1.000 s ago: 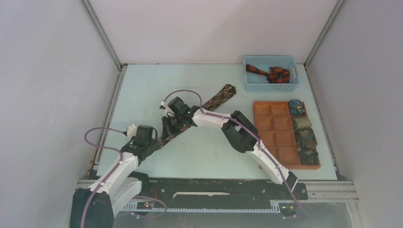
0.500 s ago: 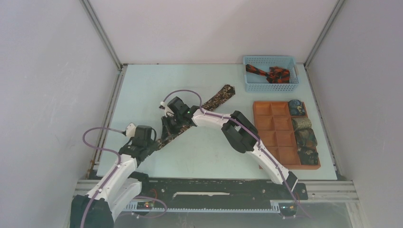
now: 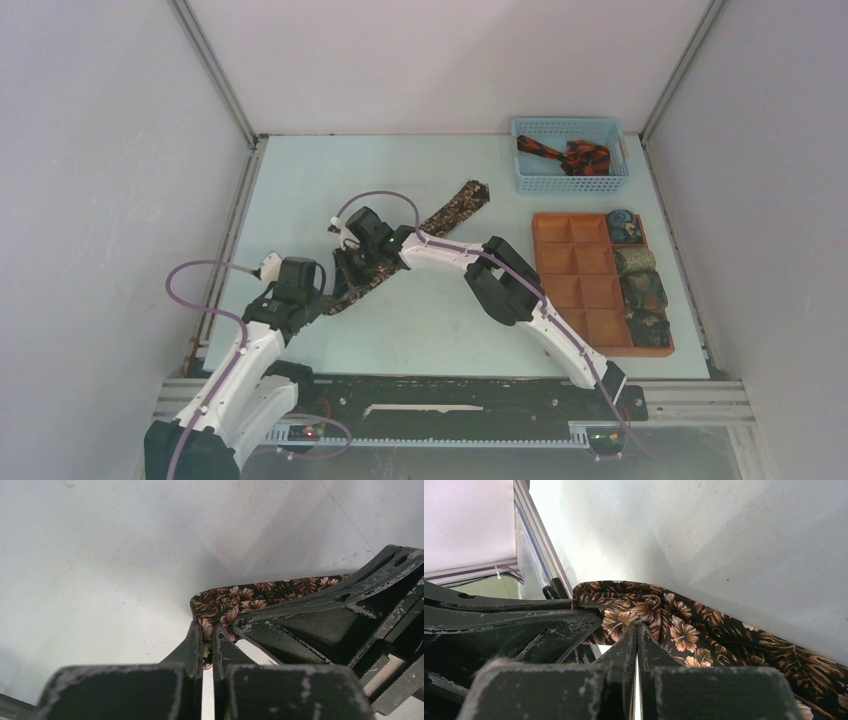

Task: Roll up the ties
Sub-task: Roll the tie at the center of the board.

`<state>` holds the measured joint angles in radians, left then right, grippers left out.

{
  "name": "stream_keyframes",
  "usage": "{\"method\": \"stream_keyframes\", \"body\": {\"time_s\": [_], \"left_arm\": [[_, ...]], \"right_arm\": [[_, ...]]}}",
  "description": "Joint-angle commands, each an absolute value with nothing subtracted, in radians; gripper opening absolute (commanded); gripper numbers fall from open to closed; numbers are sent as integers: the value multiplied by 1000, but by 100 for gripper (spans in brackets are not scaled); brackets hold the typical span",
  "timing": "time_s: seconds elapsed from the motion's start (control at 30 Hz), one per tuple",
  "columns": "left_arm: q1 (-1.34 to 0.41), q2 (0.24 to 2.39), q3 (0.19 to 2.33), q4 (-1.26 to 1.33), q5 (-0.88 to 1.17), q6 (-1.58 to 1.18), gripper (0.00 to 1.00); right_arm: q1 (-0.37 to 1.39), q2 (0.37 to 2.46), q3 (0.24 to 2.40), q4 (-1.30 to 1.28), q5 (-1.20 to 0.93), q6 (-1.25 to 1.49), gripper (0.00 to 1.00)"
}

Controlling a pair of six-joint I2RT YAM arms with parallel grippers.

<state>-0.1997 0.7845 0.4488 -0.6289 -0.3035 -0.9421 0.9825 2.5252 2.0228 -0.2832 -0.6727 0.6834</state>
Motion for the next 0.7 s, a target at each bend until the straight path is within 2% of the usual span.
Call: {"method": "stream_keyframes", "body": {"time_s": [0.0,0.67], "left_arm": [[-194,779,496,-649,-326,-922,0],[-196,879,572,-650,-267,-897,0]], "right_arm": [[993,2522,2073,-283,-668,694,0],[1011,2532,2072,-253,-683,720,0]]}}
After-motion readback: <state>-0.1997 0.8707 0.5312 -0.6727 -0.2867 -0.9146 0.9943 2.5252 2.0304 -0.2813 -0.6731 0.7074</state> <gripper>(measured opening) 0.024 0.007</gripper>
